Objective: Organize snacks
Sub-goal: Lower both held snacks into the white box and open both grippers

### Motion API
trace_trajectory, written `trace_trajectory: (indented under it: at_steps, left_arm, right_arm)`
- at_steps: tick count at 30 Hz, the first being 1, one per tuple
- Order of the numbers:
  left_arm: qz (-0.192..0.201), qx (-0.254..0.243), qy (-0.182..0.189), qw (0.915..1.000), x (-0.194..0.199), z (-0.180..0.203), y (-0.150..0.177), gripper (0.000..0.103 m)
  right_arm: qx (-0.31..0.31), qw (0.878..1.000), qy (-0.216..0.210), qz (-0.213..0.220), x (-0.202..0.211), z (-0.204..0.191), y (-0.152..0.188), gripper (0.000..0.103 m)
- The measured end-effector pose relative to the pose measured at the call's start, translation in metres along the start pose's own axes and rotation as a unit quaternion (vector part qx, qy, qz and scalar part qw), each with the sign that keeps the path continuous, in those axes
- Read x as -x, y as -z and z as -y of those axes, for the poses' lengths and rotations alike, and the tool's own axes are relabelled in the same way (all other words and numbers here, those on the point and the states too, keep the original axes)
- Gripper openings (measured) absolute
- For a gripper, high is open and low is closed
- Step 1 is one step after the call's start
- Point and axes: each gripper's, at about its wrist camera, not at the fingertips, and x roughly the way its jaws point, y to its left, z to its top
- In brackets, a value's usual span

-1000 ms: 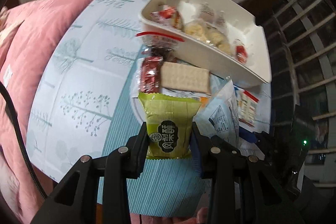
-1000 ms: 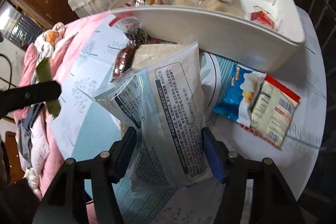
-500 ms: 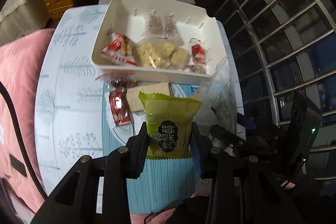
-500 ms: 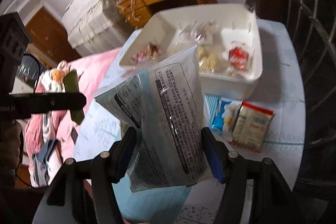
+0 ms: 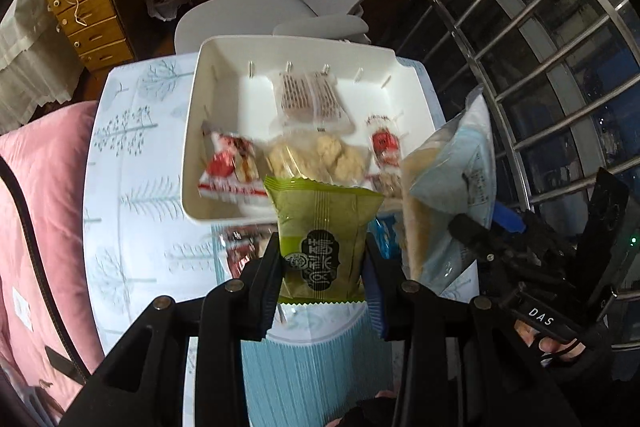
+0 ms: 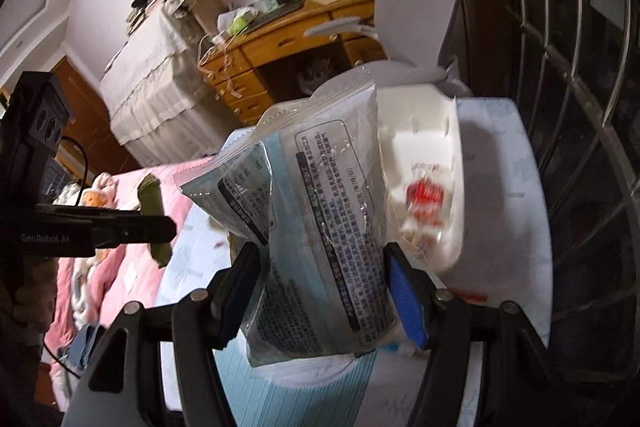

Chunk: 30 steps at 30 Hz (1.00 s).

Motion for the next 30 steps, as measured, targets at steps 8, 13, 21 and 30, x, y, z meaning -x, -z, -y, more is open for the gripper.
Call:
trace_trajectory:
  at_steps: [8, 13, 21, 30]
  left_arm:
    - [0.007, 0.0, 0.004, 1.0, -0.014, -0.03, -0.039, 0.035]
    - [0.013, 0.002, 0.015, 0.9998, -0.029, -0.045, -0.059, 0.035]
    - [0.013, -0.005, 0.024, 0.9996, -0.044, -0.048, -0.068, 0.08]
    - [0.013, 0.017, 0.01, 0.9997, -0.032, -0.047, -0.044, 0.08]
  right_arm:
    - [-0.006, 0.999, 0.041, 0.027, -0.025, 0.01, -0.027, 0.064]
    - [-0.023, 0.997, 0.058, 0.044, -0.039, 0.016, -0.036, 0.066]
    - [-0.055, 0.994, 0.094, 0.016, -0.061, 0.025, -0.039, 0.081]
    - [-0.059, 0.994, 0.09, -0.005, -0.049, 0.023, -0.023, 0.082]
